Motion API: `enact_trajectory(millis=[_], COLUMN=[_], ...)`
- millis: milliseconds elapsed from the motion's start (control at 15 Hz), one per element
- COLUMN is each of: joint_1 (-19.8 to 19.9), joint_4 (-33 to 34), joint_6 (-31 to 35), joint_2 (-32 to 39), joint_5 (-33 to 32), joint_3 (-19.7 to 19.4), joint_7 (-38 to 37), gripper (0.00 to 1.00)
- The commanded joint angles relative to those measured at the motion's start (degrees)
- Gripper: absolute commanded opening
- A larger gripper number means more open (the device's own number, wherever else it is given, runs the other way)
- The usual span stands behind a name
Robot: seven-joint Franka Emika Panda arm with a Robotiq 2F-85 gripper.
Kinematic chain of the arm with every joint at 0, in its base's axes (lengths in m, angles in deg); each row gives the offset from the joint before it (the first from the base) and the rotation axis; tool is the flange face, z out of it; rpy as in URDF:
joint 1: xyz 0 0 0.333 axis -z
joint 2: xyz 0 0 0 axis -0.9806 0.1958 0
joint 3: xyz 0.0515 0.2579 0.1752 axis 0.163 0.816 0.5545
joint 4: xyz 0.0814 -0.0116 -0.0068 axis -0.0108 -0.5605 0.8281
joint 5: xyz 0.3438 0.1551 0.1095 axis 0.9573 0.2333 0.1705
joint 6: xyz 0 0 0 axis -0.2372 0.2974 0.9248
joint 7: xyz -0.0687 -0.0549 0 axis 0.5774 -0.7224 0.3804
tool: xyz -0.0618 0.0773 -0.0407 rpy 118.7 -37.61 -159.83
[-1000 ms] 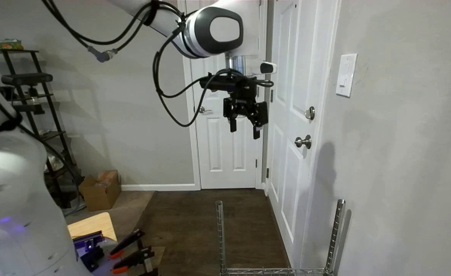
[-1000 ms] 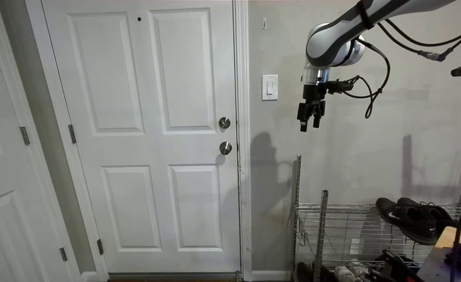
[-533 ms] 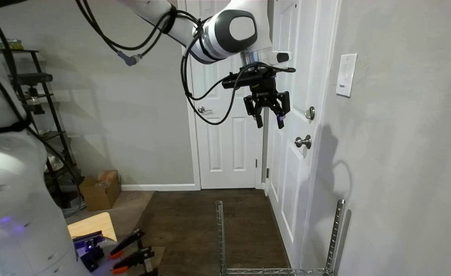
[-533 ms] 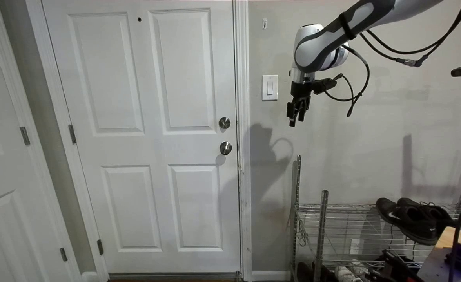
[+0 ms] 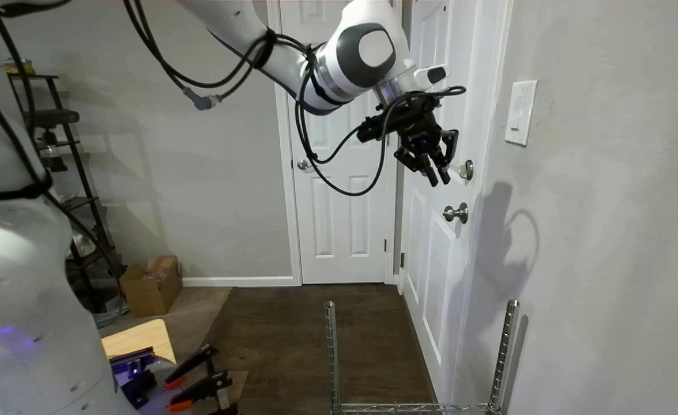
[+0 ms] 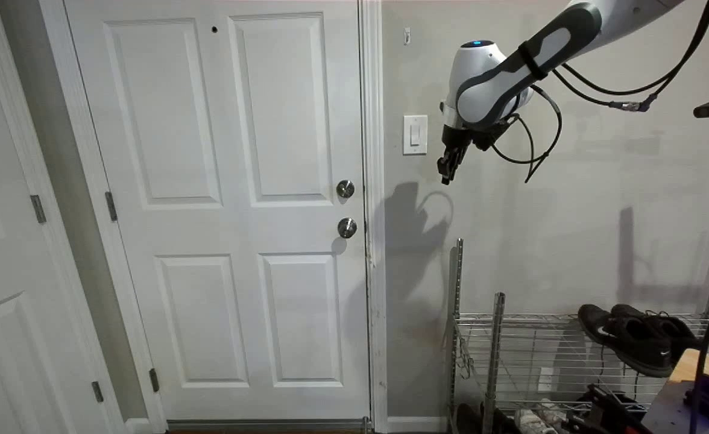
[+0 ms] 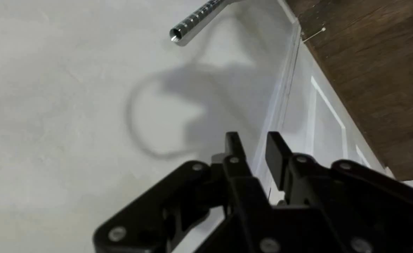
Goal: Push the light switch downwards
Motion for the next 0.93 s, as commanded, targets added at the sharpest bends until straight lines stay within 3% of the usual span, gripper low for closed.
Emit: enact_trajectory(millis=[0,200,467,867], joint_1=[1.15,1.4,0.64,-0.24], joint_4=[0.65,1.88,4.76,9.82], joint_6=[5.98,9.22,12.7,12.33], joint_2=[1.46,2.6,4.25,6.86], joint_5=[-8.66,-16.27,-26.33,-39.67], joint_3=[-0.18,-0.71,-1.72,-1.71], joint_7=[-6.19,-12.23,-21.35,-33.17], gripper=[0.05,0.01,0.06,0.05])
